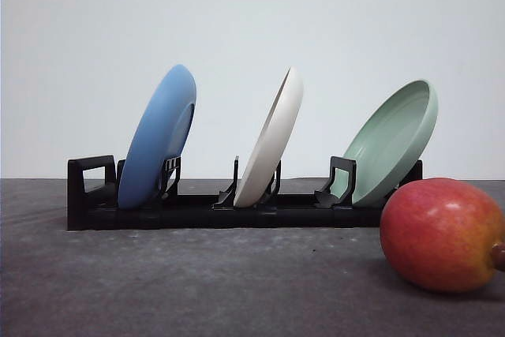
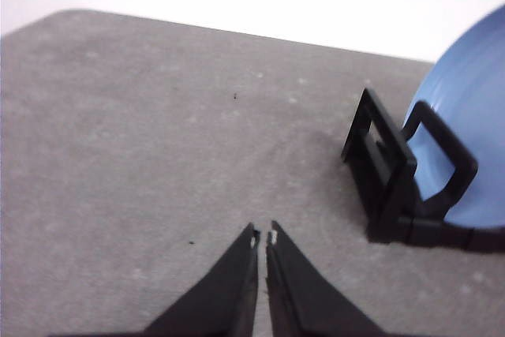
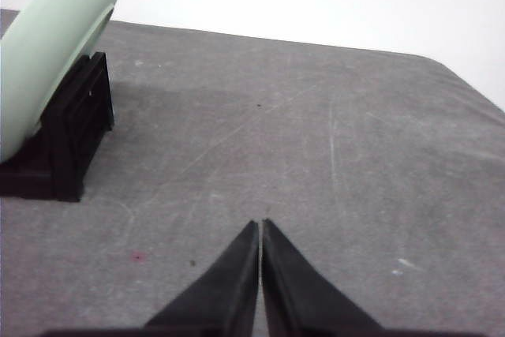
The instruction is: Place pomegranate in white plate
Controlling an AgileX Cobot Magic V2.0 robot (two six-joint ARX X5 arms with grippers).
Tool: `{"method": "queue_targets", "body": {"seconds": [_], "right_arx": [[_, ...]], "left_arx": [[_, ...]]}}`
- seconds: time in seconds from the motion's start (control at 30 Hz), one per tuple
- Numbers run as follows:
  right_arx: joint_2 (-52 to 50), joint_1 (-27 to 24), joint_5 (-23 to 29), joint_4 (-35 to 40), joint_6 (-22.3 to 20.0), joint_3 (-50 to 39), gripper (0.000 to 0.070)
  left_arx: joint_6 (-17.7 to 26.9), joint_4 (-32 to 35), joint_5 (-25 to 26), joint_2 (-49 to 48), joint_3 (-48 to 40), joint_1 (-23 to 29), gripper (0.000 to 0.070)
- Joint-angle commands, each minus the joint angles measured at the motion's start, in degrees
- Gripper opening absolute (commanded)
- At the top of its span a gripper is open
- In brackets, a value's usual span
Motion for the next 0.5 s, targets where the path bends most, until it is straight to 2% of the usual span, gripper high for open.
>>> {"method": "queue_targets", "body": {"seconds": [0.0, 0.13, 0.23, 0.37, 0.47], "right_arx": [[0.0, -0.1, -1.3, 0.5, 5.8, -0.2, 0.0000], [0.0, -0.1, -6.1, 1.7, 16.0, 0.3, 0.0000], [0.0, -0.1, -7.6, 1.7, 23.3, 2.9, 0.0000], [1.0, -0.1, -11.7, 1.0, 27.8, 9.3, 0.0000], [4.2, -0.1, -14.6, -4.2, 28.1, 17.2, 0.0000]], "left_arx": [[-5.7, 1.7, 0.8, 0.0, -0.6, 0.0, 0.0000], [-10.3, 2.3, 6.2, 0.7, 1.8, -0.3, 0.0004], [-10.4, 1.0, 7.0, 3.0, 5.7, -1.0, 0.0004], [-10.0, -0.9, 11.1, 8.4, 13.3, -2.2, 0.0004], [-8.1, -3.0, 16.5, 13.9, 20.7, -3.1, 0.0004]]}}
